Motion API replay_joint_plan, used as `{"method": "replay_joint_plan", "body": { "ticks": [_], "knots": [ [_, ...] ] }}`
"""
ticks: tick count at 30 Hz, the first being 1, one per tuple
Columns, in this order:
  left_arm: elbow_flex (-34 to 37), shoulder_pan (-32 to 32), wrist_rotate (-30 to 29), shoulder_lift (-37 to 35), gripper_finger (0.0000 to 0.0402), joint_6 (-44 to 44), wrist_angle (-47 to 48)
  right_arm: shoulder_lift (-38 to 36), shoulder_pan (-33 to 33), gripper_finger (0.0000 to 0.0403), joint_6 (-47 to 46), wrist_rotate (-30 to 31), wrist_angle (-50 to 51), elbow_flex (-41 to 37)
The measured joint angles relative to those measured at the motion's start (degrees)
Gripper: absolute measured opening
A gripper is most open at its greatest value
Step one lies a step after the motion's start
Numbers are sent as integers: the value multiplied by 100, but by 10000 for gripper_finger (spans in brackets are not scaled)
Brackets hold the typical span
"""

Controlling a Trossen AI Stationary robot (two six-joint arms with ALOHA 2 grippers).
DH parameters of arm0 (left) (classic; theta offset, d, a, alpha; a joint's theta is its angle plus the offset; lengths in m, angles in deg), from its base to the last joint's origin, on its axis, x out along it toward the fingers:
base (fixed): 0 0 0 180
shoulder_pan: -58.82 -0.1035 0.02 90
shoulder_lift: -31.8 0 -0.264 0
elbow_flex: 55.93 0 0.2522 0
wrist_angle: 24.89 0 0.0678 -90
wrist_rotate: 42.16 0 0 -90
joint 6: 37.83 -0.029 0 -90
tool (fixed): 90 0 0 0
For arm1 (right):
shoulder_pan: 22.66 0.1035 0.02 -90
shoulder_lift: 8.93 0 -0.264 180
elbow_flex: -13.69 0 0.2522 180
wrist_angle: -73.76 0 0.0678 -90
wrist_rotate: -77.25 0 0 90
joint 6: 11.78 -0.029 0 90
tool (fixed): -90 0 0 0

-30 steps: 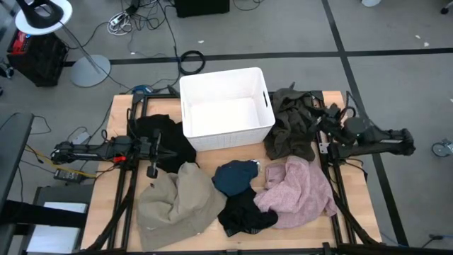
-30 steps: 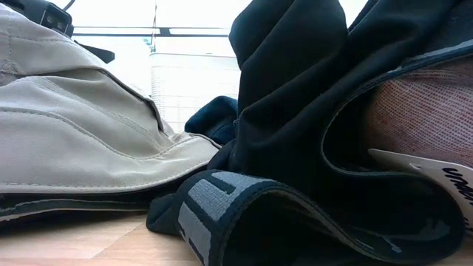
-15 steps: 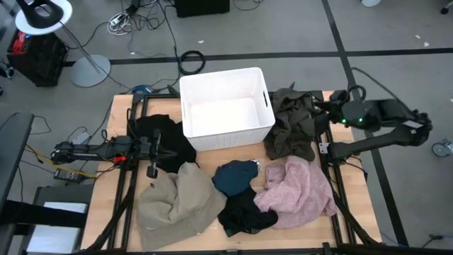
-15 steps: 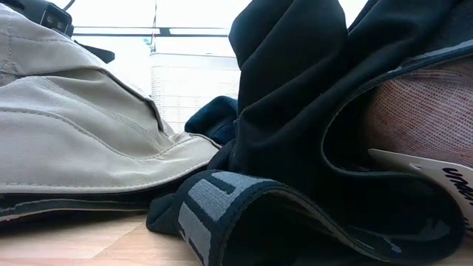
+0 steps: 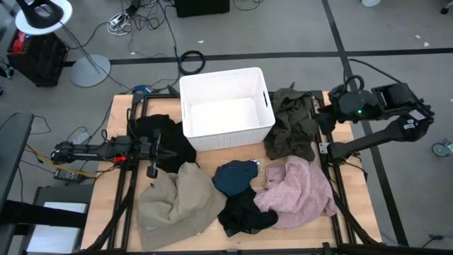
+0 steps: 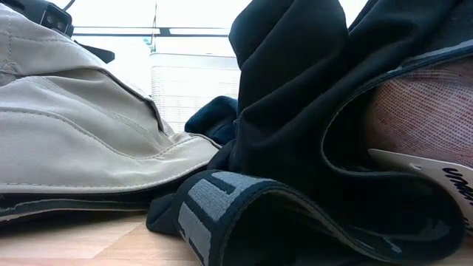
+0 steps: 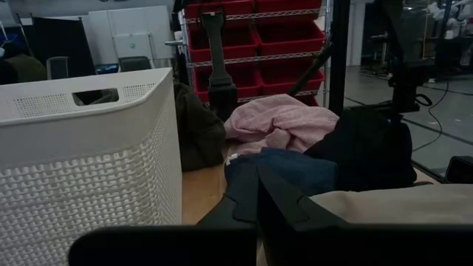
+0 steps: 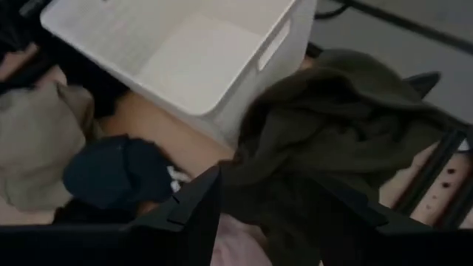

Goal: Sort clothes
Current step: Put the dark green sweater into the white laundry bin

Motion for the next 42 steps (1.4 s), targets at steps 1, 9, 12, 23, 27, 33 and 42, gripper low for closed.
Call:
{"method": "replay_joint_plan", "body": {
  "ticks": [1, 9, 12, 23, 27, 33, 42],
  "knots": [
    [1, 0, -1, 1, 5, 0, 0, 86, -11, 185, -27, -12, -38, 69],
    [1, 0, 0, 0, 5, -2, 0, 366, -440, 185, 237, -46, -17, 132],
    [0, 0, -2, 2, 5, 0, 0, 417, -651, 185, 310, -35, -20, 22],
    [0, 0, 0, 1, 5, -1, 0, 457, -1157, 207, -792, -137, -26, -1150],
    [2, 0, 0, 0, 5, 0, 0, 462, -1308, 239, -1128, -167, -184, -1702],
    [2, 0, 0, 0, 5, -1, 0, 471, -1604, 308, -1306, -314, -776, -2463],
    [0, 0, 0, 0, 5, -1, 0, 790, -2355, 394, -429, -464, -2196, -3372]
  ]
}}
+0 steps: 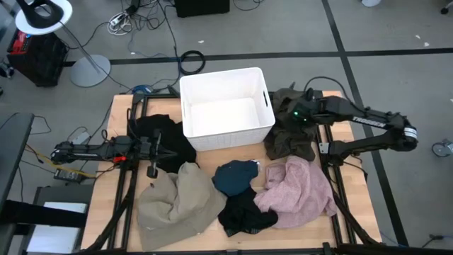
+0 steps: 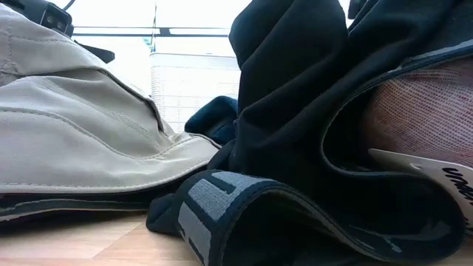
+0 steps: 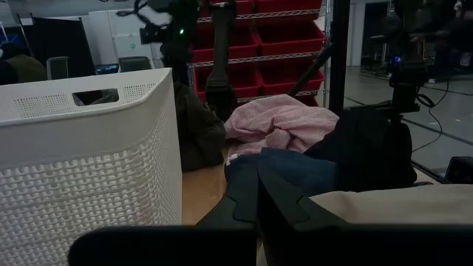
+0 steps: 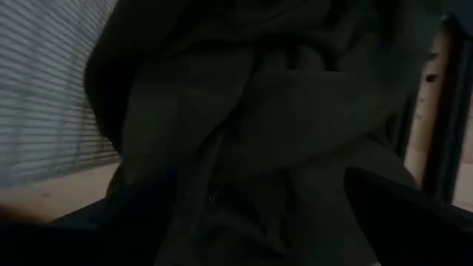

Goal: Sort clothes
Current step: Put the dark green sweater into the white laundry bin

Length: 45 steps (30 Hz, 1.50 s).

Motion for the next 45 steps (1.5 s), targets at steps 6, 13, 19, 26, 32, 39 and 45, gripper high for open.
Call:
{"method": "replay_joint_plan", "body": {
  "ticks": [6, 13, 19, 26, 32, 39, 45],
  "knots": [
    [0, 0, 0, 1, 5, 1, 0, 450, -422, 391, 216, -32, -541, -589],
    [0, 0, -2, 0, 5, 0, -2, 1017, -761, 390, 299, -1136, -1846, -1591],
    [0, 0, 0, 2, 5, 1, 0, 1447, -746, 381, 163, -1024, -2462, -1990],
    [0, 0, 0, 2, 5, 1, -8, 1264, -735, 204, 121, -659, -2413, -2065],
    [1, 0, 0, 1, 5, -1, -6, 632, -711, 47, 244, -635, -2371, -2108],
    [0, 0, 0, 2, 5, 1, -4, -545, -742, 47, -297, -636, -1673, -2117],
    [0, 0, 0, 2, 5, 0, -4, -1614, -519, 47, -773, -406, -1299, -1990]
  ]
}}
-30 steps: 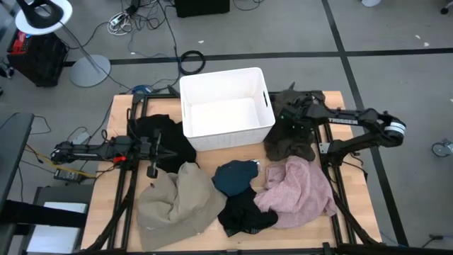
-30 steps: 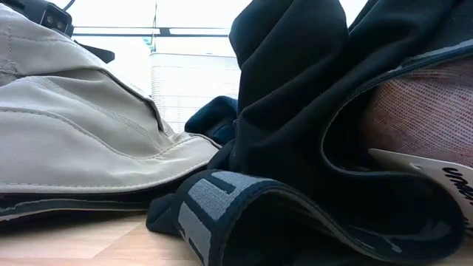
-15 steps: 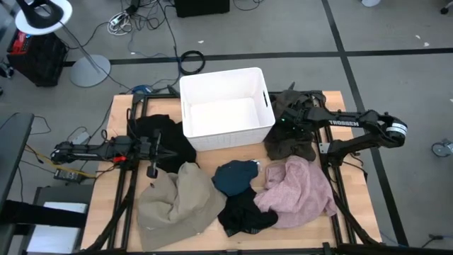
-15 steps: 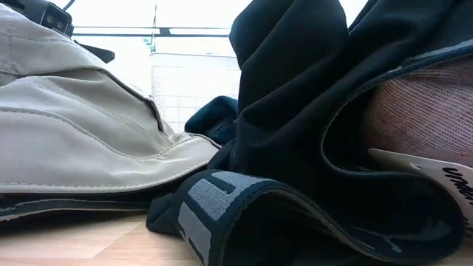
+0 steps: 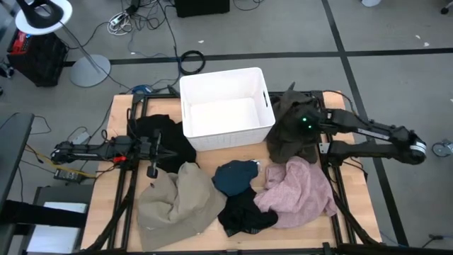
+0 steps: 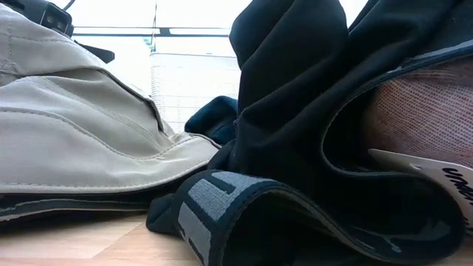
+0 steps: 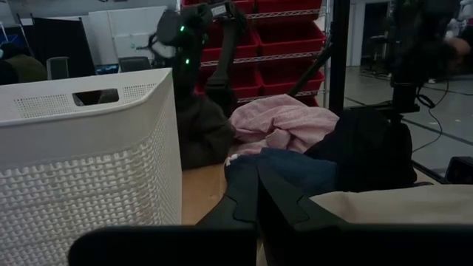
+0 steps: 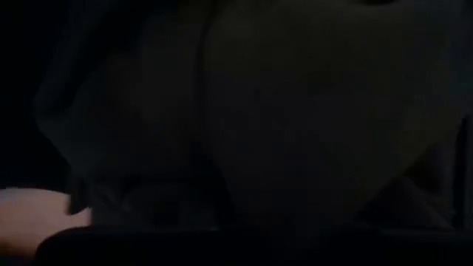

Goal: Sort clothes
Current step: Put the dark green sweater into the white laundry bin

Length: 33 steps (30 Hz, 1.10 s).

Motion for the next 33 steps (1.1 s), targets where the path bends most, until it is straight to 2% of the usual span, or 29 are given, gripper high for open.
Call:
{"method": "replay_joint_plan", "body": {
  "ticks": [7, 19, 24, 33],
  "knots": [
    [0, 0, 0, -2, 5, 1, -2, -427, 305, 47, 99, 967, 506, 1180],
    [0, 0, 0, -1, 5, 0, -1, 149, 546, 47, 1602, 2292, 403, 3821],
    [0, 0, 0, -2, 5, 1, -2, 577, 646, 47, 2545, 2542, -222, 4845],
    [0, 0, 0, -1, 5, 1, -2, 1523, 978, 47, 4072, 2557, -1962, 6023]
  ]
}}
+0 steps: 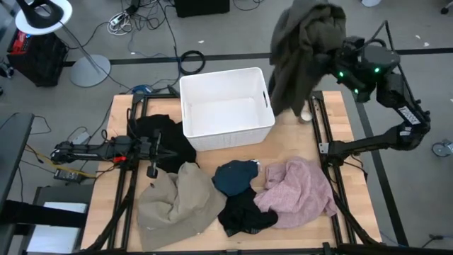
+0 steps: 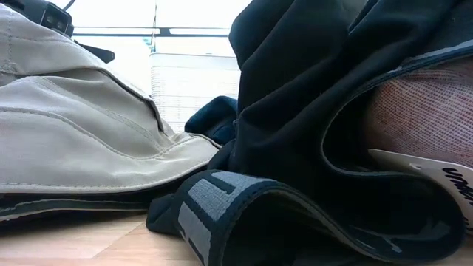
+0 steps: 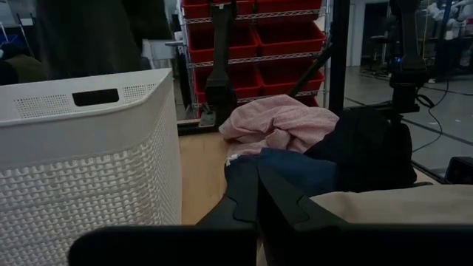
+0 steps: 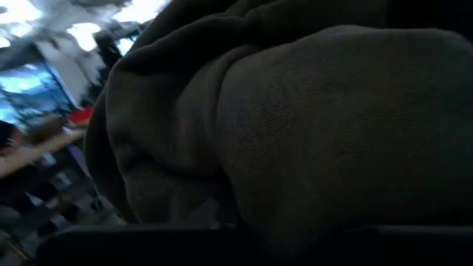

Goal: Sort clothes
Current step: Put the dark green sweater into the white laundry bin

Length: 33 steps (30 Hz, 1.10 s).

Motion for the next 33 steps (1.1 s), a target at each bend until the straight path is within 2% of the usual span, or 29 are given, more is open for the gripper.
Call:
{"method": "replay_joint_plan", "body": {
  "ticks": [6, 12, 24, 33],
  "knots": [
    [0, 0, 0, -1, 5, -2, 0, 585, 416, 47, 946, -34, -1421, 612],
    [2, 0, 0, 1, 5, 0, 0, 1151, 639, 47, 1590, -496, -2386, 1208],
    [0, 0, 0, 1, 5, 0, 2, 2234, 719, 47, 1677, -1820, -2867, 2462],
    [0, 0, 0, 0, 5, -1, 2, 2876, 719, 47, 1511, -2480, -3297, 3171]
  ]
}}
